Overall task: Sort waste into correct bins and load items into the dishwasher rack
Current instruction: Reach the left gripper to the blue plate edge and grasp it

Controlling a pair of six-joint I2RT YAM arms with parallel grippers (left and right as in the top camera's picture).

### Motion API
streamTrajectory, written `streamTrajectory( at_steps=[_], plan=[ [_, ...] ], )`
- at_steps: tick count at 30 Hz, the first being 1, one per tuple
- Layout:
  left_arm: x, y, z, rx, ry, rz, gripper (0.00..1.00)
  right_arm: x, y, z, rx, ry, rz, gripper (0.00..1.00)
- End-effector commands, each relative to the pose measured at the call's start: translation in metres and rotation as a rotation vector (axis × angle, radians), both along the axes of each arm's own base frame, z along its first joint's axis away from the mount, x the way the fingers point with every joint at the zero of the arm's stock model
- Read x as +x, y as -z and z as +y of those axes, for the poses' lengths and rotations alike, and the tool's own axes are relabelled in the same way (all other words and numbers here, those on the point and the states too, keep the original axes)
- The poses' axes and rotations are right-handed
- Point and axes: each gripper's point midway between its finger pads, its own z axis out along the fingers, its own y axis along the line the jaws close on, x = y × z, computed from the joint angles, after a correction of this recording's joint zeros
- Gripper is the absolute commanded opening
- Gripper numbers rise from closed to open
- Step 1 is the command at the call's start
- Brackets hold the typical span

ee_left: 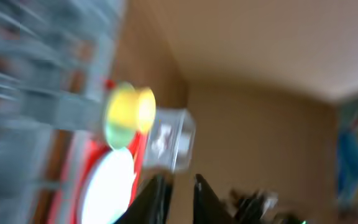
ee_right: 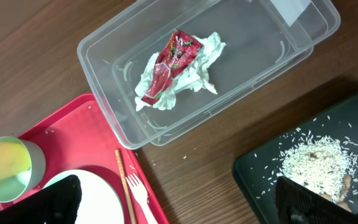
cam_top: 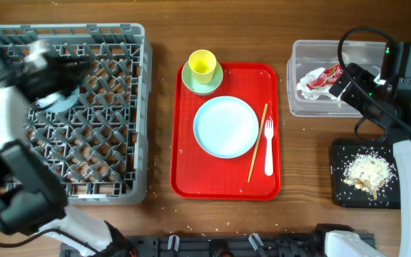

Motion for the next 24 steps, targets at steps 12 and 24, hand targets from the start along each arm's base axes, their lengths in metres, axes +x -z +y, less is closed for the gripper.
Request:
streamTrajectory(
  at_steps=[12, 24],
  plan=[
    [-0.115, 0.095, -0.324, 1.013, 0.581, -0.193, 0.6, 0.001, 0.003, -0.004, -0.013, 0.013, 0.01, 1.0],
    [-0.09, 0.143, -0.212, 1.088, 0.338, 0.236, 0.52, 0.001, 0.003, -0.004, -0.014, 0.013, 0.01, 1.0]
  ],
)
